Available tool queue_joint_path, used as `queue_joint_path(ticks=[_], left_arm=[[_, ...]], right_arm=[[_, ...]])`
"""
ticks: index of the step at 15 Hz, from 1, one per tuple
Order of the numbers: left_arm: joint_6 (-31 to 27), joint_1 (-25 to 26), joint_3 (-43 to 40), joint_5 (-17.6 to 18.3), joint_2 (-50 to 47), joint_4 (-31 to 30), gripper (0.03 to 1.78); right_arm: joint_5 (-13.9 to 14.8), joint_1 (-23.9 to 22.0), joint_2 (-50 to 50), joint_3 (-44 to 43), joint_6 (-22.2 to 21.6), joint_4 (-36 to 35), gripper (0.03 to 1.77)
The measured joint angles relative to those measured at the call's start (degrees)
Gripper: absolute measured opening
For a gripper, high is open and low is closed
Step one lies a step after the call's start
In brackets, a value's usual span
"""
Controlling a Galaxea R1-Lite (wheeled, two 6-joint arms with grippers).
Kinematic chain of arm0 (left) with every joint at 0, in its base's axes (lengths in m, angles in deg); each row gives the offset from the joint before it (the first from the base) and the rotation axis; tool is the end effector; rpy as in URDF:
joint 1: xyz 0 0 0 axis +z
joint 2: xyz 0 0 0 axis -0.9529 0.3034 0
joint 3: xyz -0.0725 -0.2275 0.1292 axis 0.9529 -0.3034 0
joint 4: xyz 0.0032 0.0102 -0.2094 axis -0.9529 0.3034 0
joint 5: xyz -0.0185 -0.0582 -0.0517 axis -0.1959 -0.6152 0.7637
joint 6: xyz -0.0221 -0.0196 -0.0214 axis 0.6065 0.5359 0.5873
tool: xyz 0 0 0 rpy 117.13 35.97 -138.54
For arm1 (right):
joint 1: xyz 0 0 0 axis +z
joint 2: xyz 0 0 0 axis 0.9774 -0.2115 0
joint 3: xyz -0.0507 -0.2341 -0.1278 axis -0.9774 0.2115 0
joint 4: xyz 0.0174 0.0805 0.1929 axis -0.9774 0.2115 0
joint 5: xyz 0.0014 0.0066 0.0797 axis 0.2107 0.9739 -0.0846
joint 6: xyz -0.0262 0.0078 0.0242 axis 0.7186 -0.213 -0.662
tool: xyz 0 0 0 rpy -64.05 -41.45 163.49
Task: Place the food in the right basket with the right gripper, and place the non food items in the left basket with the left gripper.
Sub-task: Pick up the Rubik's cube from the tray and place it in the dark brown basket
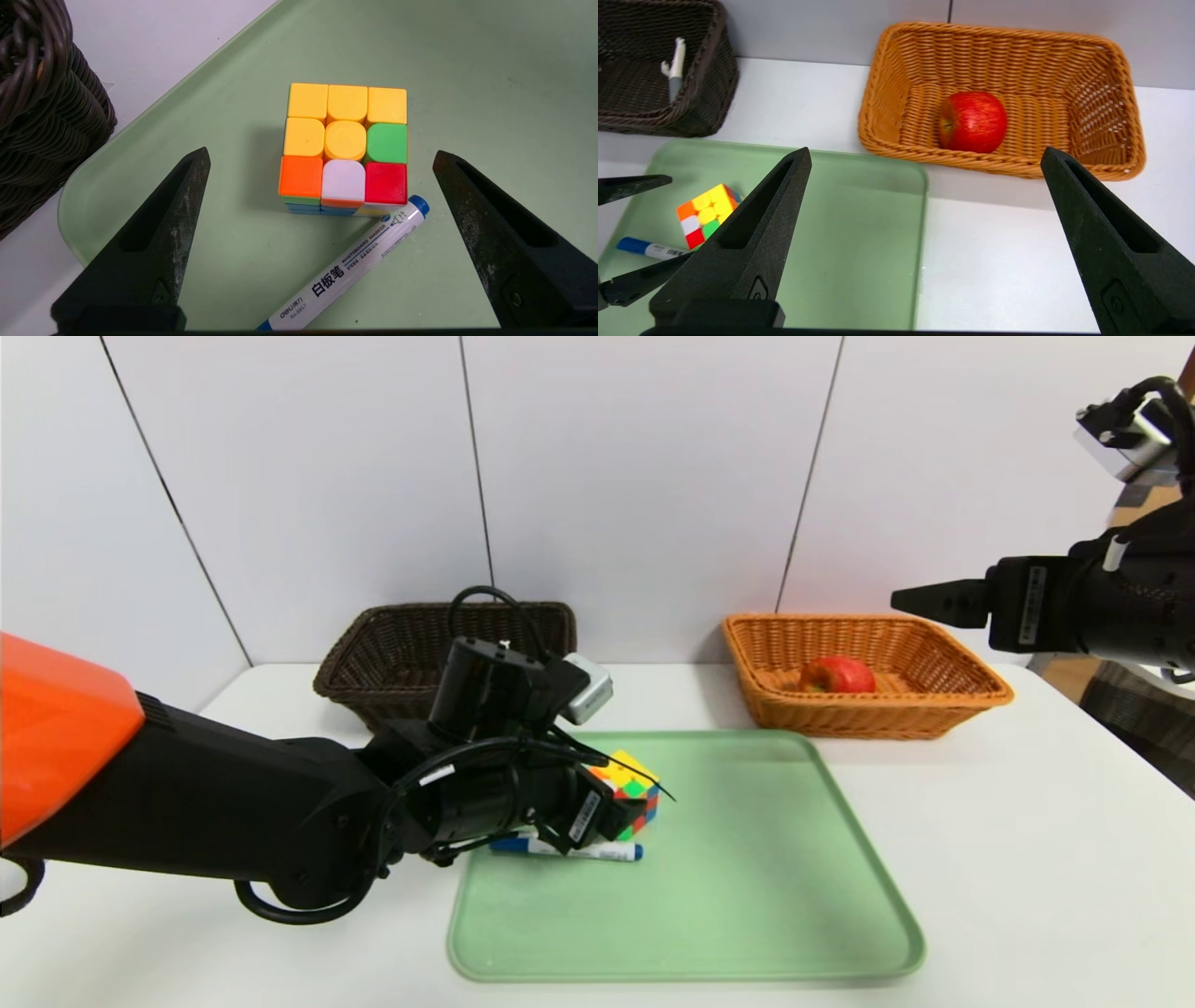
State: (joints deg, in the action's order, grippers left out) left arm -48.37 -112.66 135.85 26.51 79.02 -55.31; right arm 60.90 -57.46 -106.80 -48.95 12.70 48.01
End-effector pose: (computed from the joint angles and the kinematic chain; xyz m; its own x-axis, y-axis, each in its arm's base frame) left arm 0.2780 -0.2375 0.0994 0.6527 -0.5991 -0.4637 0.6974 0.7142 0.0590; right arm 0.2486 0.0837 0.2583 0.9316 0.1137 -0.3453 -0.1087 0.9935 0.0341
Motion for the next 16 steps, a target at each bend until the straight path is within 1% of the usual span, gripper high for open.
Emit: queue_joint_path(ticks=[2,4,6,8,12,16], left_arm=[[0.1,0.0,0.9,0.2,0.6,0.0,1.69],[0.2,0.0,1.5,0.7,1.2,0.0,1.69],[0.5,-0.1,1.7,1.6,1.6,0.1,1.69],[0.6,-0.6,1.7,1.6,2.0,0.1,1.69],[1.3,-1.2,1.9,2.0,3.1,0.0,1.69],[2.1,-1.3,2.4,2.1,5.2,-0.1,1.69]], right_arm=[[-0.2,-1.7,-0.2,0.6,0.0,-0.1,1.69],[-0.9,-3.8,-0.7,1.3,-0.1,-0.2,1.69],[-1.2,-4.6,-0.9,1.9,-0.2,-0.2,1.69],[-1.4,-5.6,-1.2,2.4,-0.2,-0.3,1.69],[-2.0,-6.5,-1.5,2.7,-0.3,-0.3,1.69],[-2.0,-6.7,-1.5,2.7,-0.4,-0.4,1.69]])
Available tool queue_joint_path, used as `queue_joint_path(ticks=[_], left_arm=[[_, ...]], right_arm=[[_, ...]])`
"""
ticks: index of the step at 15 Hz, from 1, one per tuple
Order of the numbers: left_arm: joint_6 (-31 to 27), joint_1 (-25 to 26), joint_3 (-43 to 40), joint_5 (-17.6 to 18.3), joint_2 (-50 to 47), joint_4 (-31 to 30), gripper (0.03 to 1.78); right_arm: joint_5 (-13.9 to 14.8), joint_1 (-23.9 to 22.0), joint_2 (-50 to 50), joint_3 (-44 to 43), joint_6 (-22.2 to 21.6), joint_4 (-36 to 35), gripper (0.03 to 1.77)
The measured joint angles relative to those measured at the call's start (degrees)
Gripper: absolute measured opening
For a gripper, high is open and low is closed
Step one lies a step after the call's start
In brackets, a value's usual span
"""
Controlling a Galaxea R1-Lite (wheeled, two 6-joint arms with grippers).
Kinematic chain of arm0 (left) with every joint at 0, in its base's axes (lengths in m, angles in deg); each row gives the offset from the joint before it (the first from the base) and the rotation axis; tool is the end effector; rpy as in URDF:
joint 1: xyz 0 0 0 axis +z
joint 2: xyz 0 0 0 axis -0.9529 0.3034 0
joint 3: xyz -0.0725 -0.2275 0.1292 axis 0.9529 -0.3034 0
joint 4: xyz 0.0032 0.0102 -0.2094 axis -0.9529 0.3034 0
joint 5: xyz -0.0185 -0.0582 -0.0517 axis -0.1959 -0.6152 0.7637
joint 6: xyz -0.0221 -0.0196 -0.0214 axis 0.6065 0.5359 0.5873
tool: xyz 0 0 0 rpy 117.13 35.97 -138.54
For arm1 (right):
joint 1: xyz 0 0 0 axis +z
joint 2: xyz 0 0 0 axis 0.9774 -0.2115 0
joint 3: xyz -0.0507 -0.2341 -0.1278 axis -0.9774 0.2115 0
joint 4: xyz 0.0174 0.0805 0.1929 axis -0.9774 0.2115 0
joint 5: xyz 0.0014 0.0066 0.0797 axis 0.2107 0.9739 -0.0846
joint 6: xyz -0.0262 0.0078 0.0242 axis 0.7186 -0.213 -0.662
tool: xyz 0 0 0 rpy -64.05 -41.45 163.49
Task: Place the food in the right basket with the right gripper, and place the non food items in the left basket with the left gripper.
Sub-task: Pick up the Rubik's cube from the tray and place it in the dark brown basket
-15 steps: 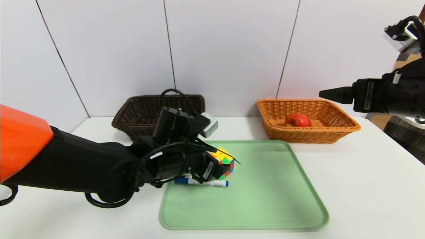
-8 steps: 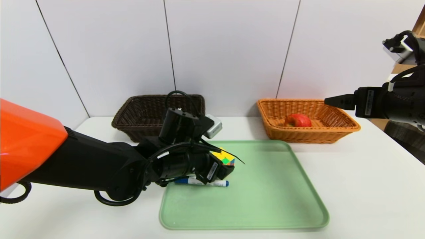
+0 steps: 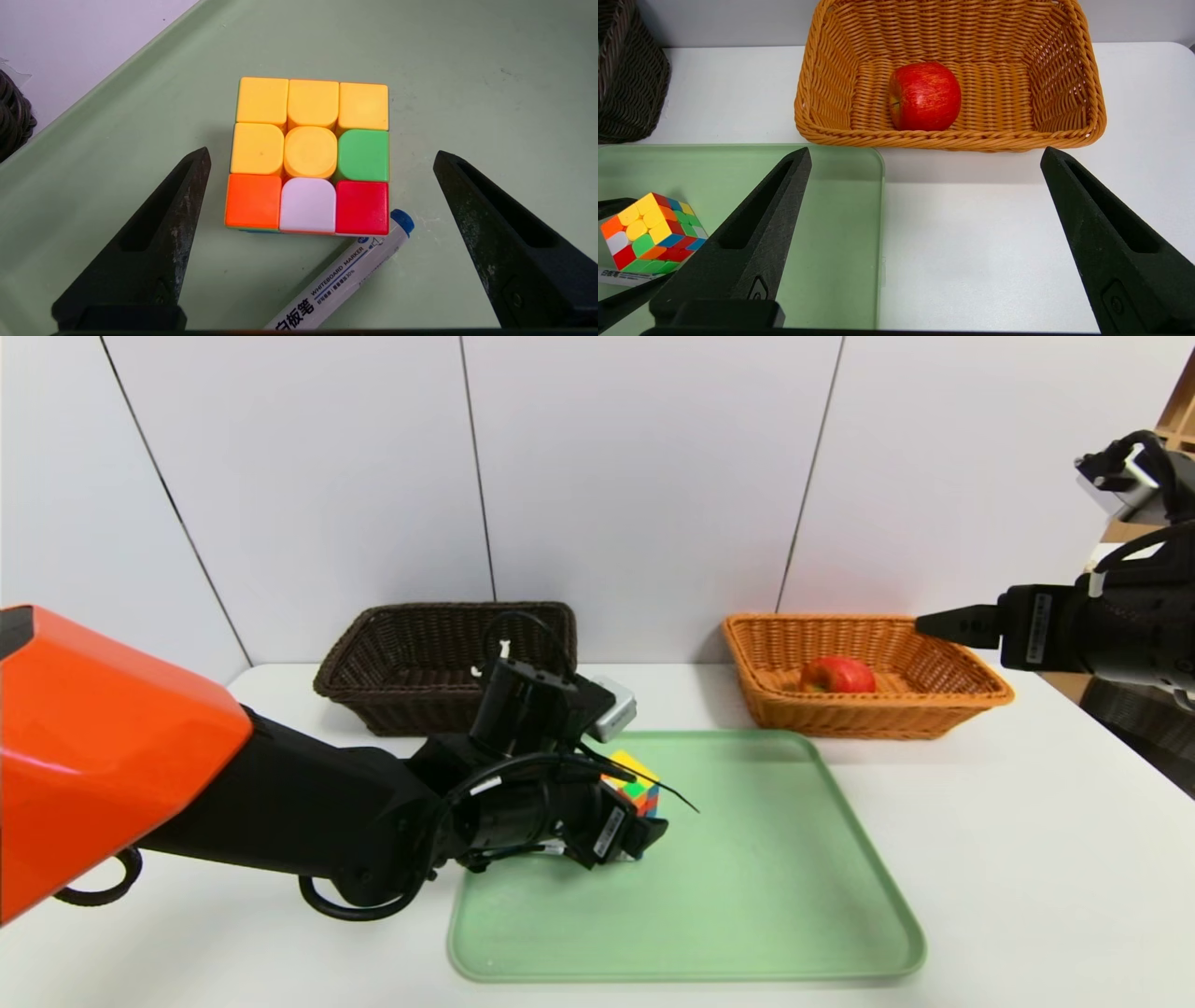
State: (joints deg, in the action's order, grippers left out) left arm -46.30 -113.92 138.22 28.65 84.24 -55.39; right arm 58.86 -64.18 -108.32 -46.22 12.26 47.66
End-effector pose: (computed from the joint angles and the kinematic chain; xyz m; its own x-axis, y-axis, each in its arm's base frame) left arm 0.2830 -0.2545 0.0771 0.5958 -0.6245 -0.5049 0.7258 0.6879 0.0056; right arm 0.2623 0.0567 0.2368 0.9117 0.0334 -0.4096 -0.0191 0.9991 0.0389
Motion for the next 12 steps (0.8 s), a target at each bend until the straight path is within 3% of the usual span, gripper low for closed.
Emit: queue_joint_path(ticks=[8,9,12], left_arm=[[0.5,0.0,1.2,-0.1,2.9,-0.1,1.69],[0.6,0.0,1.2,-0.1,3.1,-0.1,1.60],[0.4,0.0,1.2,-0.1,3.4,-3.3,1.13]], right_arm=[[0.0,0.0,0.2,0.1,0.0,0.0,1.69],[0.0,0.0,0.2,0.1,0.0,0.0,1.69],[0.0,0.0,0.5,0.4,0.0,0.0,1.69]])
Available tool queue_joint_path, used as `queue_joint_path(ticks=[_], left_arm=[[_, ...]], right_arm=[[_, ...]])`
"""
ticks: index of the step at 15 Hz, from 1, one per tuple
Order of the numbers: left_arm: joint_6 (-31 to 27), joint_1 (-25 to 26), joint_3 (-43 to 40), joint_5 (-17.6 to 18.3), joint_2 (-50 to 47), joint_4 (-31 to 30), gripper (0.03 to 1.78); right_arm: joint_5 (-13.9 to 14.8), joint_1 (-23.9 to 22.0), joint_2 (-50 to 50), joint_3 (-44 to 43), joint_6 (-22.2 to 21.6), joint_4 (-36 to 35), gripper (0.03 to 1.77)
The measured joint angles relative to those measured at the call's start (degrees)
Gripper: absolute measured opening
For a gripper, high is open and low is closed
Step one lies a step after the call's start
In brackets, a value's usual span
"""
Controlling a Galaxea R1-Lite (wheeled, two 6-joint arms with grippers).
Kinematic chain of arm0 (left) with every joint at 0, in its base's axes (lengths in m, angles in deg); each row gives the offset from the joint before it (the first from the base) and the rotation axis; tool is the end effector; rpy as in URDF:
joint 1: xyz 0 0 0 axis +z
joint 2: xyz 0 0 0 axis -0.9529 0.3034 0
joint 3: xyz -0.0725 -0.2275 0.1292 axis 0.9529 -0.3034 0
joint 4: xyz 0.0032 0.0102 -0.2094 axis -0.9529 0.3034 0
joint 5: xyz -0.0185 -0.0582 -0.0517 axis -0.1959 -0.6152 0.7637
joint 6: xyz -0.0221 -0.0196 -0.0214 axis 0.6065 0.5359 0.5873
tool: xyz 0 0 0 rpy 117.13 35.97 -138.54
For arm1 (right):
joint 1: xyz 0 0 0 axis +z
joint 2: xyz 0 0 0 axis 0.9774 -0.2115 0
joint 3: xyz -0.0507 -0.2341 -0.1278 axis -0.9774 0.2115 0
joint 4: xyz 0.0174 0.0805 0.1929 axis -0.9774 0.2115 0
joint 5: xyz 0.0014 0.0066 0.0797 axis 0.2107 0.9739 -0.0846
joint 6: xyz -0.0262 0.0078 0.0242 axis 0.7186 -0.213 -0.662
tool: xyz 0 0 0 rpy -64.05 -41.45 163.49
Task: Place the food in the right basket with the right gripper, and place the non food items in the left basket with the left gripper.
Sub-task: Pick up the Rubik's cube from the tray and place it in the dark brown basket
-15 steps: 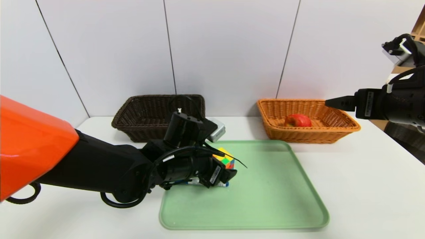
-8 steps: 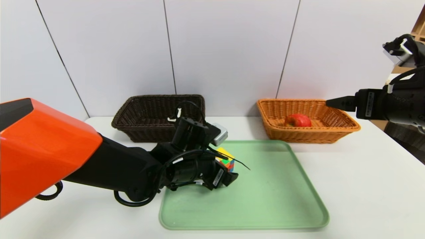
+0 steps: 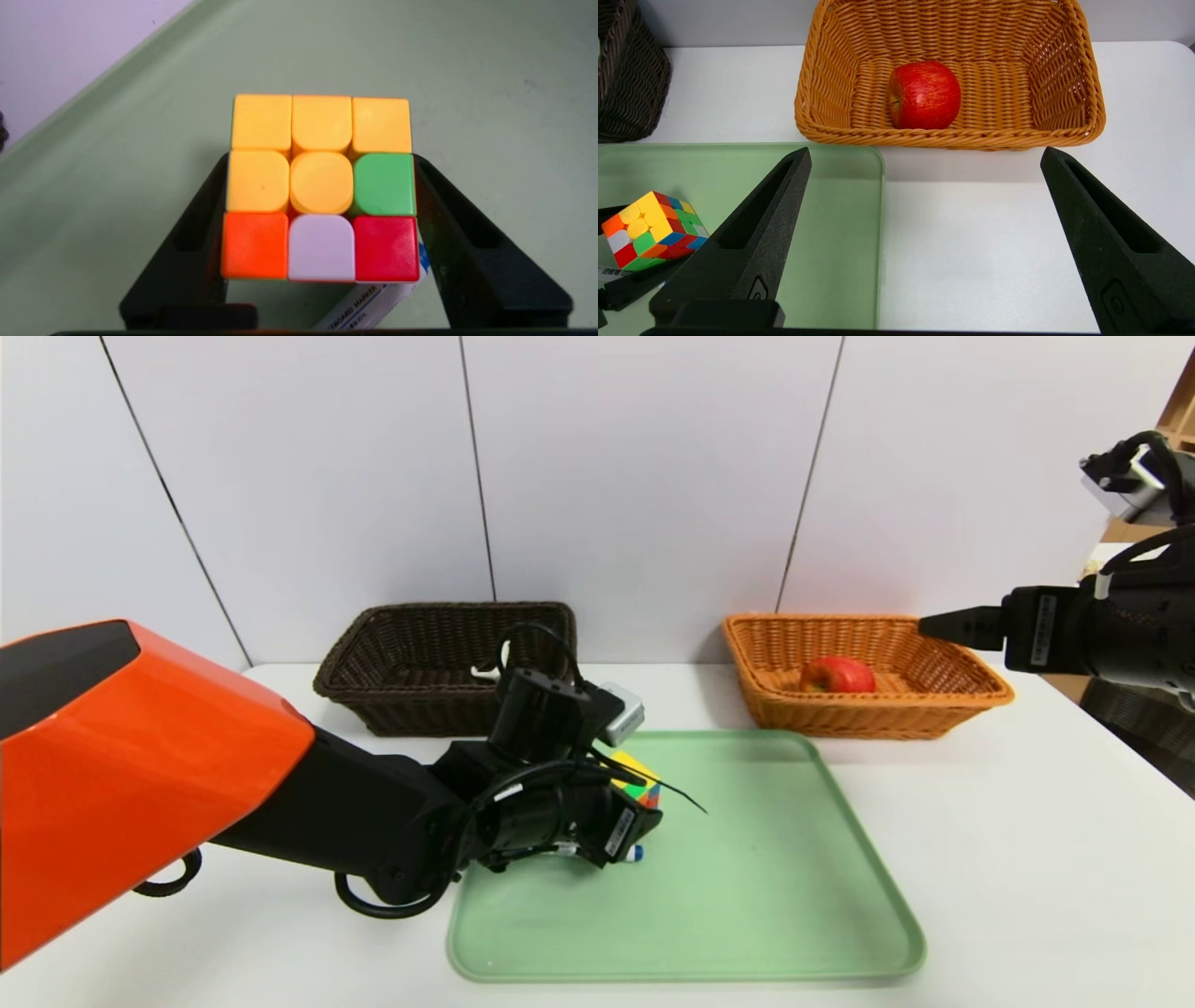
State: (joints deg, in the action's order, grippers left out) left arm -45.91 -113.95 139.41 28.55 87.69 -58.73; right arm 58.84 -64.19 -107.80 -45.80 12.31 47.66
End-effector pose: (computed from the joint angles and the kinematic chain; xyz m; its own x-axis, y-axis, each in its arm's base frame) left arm 0.2914 -0.2622 0.0654 0.6038 -0.6298 -0.4887 0.7227 0.6912 0.0021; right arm 0.2600 0.0561 0.2369 0.9123 0.0337 -0.4080 -0.0197 0.9991 0.0386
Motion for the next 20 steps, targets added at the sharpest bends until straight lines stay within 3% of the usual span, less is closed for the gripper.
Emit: queue_joint_path(ticks=[1,10,14,17,20], left_arm=[[0.0,0.0,0.0,0.0,0.0,-0.5,1.01],[3.1,0.0,1.5,-0.4,-2.5,1.3,0.99],[5.7,0.0,6.3,-1.1,-6.5,6.9,0.99],[6.7,0.4,13.1,-3.8,-10.0,11.9,0.99],[6.8,4.2,21.2,-5.5,-12.2,19.0,0.99]], right_arm=[[0.0,0.0,0.1,0.2,0.0,0.0,1.69],[-0.1,0.0,1.4,2.1,0.0,-1.1,1.69],[-0.1,0.0,1.6,2.9,0.0,-1.1,1.69],[0.0,0.1,1.7,3.6,-0.2,-1.2,1.69],[0.0,0.1,1.6,4.4,-0.2,-3.3,1.69]])
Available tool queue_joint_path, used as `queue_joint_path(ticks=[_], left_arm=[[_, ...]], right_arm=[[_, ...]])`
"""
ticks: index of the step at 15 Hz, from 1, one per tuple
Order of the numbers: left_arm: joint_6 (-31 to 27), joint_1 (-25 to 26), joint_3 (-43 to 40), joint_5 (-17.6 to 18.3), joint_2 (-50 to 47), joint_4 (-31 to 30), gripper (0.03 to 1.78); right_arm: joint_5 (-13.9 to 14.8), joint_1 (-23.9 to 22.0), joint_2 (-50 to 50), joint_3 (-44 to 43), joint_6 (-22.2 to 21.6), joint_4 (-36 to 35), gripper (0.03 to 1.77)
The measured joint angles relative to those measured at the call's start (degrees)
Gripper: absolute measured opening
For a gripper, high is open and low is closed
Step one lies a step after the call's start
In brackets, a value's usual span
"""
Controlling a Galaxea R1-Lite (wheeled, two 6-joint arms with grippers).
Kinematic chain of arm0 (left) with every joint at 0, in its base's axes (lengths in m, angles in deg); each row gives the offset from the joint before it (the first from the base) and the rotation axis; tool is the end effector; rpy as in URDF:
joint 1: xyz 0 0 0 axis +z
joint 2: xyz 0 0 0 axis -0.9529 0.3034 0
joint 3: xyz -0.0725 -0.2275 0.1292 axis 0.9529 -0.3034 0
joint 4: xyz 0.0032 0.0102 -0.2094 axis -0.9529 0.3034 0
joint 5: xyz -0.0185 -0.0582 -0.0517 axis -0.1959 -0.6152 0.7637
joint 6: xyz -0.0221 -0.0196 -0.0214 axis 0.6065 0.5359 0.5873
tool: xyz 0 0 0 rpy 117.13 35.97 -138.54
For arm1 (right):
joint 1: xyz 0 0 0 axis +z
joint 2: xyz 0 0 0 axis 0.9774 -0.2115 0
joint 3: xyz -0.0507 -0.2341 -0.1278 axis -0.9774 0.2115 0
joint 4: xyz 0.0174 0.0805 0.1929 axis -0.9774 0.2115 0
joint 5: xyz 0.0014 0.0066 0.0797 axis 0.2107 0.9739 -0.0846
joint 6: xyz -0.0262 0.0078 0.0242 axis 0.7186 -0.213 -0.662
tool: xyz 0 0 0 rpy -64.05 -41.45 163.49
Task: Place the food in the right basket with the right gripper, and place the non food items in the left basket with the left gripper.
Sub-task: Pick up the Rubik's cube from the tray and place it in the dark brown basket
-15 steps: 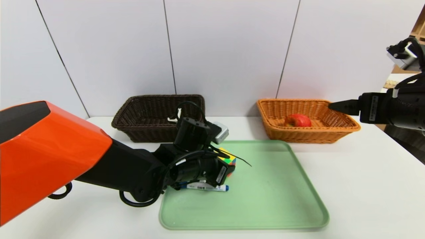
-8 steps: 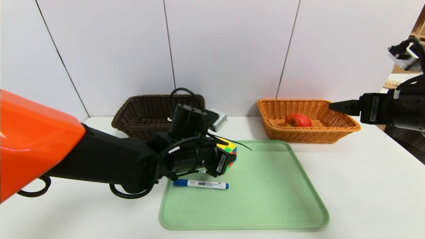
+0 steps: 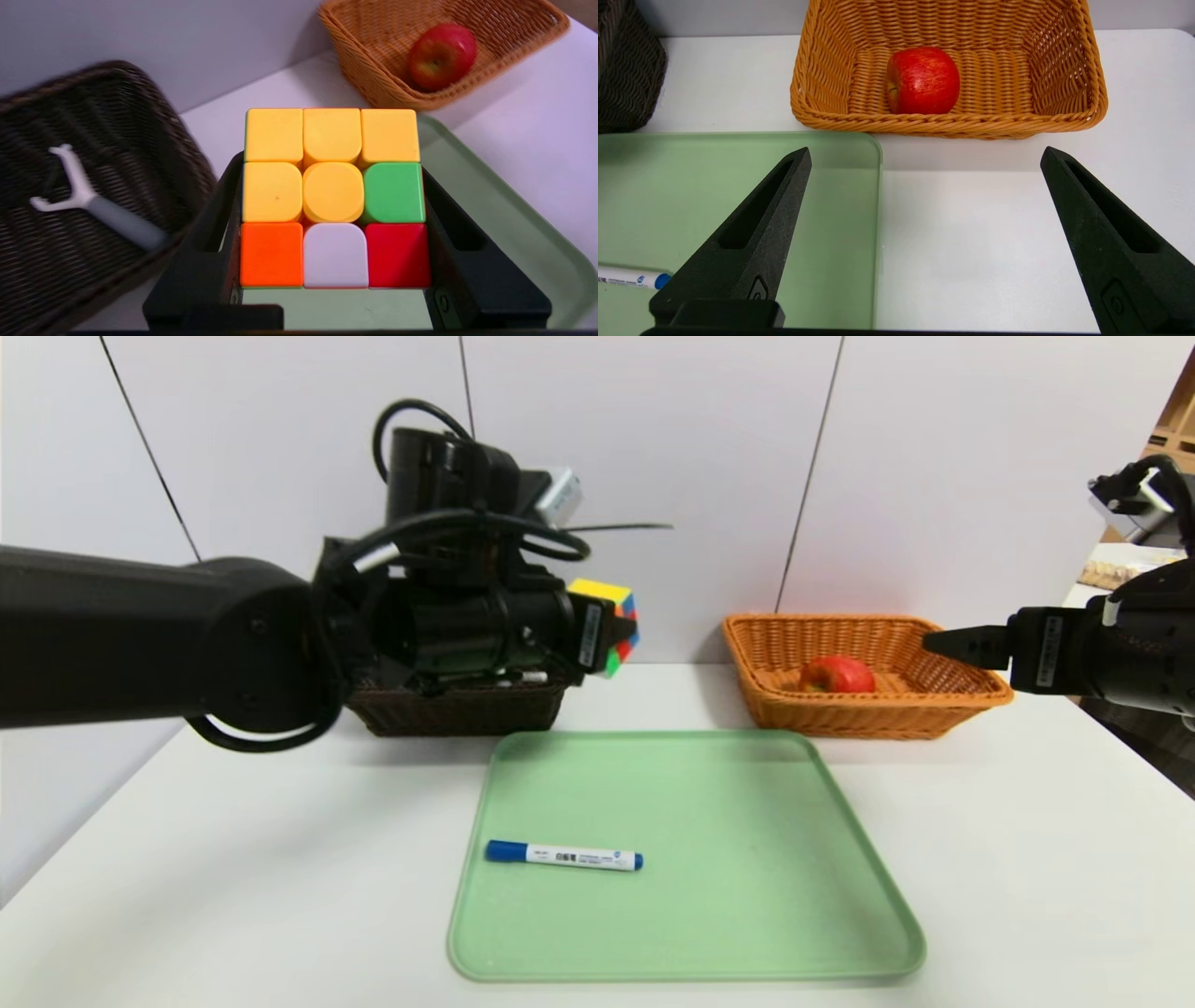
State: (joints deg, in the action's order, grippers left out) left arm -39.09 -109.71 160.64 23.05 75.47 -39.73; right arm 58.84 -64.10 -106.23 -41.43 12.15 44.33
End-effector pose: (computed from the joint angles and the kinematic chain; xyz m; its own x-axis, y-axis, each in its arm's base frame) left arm 0.3084 -0.2343 0.2267 0.7836 -0.5658 -0.2568 0.5693 0.8193 -0.0680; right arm 0.2539 0.0551 0.2262 0.9159 0.0360 -0.3997 -0.0205 0.9989 0.0431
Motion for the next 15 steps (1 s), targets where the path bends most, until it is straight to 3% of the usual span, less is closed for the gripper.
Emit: queue_joint_path(ticks=[3,7,10,15], left_arm=[[-0.1,7.8,6.9,-0.2,0.1,5.3,0.99],[-0.5,18.1,12.8,0.1,6.4,6.3,0.99],[-0.9,21.4,15.9,0.1,12.0,7.0,0.99],[-2.1,22.9,18.4,-0.2,17.5,11.0,0.99]], right_arm=[[-0.1,0.0,-0.1,0.5,0.0,-0.8,1.69],[0.0,-0.1,0.0,0.9,-0.1,-0.9,1.69],[-0.4,-0.1,0.6,1.6,-0.1,-1.0,1.69],[-0.8,-0.1,0.8,1.8,-0.1,-1.1,1.69]])
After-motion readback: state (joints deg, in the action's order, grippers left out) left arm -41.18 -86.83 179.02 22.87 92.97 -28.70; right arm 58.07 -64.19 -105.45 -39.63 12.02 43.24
